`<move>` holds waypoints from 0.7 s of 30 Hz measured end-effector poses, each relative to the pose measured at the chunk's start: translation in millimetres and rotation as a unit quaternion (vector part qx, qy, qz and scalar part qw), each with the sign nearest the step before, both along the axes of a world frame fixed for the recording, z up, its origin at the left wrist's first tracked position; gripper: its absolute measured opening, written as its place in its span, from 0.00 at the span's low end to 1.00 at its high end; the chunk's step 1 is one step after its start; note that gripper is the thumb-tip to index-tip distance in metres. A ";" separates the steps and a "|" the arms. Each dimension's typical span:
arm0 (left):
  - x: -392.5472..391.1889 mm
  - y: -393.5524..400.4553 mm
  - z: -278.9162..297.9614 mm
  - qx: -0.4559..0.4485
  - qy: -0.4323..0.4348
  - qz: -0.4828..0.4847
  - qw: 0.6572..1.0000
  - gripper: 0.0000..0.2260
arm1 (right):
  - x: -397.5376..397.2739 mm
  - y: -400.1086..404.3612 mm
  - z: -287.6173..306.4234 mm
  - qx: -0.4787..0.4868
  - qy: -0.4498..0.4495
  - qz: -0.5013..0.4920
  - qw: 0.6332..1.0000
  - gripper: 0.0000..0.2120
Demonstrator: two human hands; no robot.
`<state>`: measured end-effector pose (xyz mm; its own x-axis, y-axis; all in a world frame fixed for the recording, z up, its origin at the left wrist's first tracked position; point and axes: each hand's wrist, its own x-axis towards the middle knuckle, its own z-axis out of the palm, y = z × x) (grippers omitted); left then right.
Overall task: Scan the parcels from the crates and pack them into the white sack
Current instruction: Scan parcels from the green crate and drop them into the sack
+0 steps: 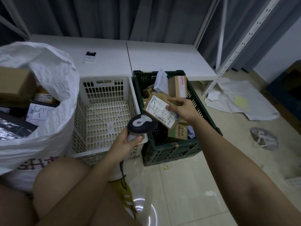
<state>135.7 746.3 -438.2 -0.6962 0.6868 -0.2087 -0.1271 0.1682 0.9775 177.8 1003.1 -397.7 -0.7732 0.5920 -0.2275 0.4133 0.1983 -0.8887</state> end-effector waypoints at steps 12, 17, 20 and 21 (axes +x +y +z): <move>-48.3 -15.4 147.3 0.092 0.206 0.149 0.963 0.21 | -39.3 -82.1 104.4 0.084 0.204 -0.039 0.975 0.12; -40.3 -66.5 211.4 0.097 0.286 0.191 0.934 0.20 | -57.8 -131.6 155.1 0.073 0.242 0.005 0.968 0.15; -32.3 -111.1 229.8 0.088 0.316 0.214 0.920 0.19 | -72.2 -168.1 175.3 0.039 0.267 0.039 0.962 0.15; -28.3 -126.5 232.7 0.084 0.321 0.226 0.916 0.19 | -73.9 -184.3 180.7 0.028 0.275 0.044 0.960 0.14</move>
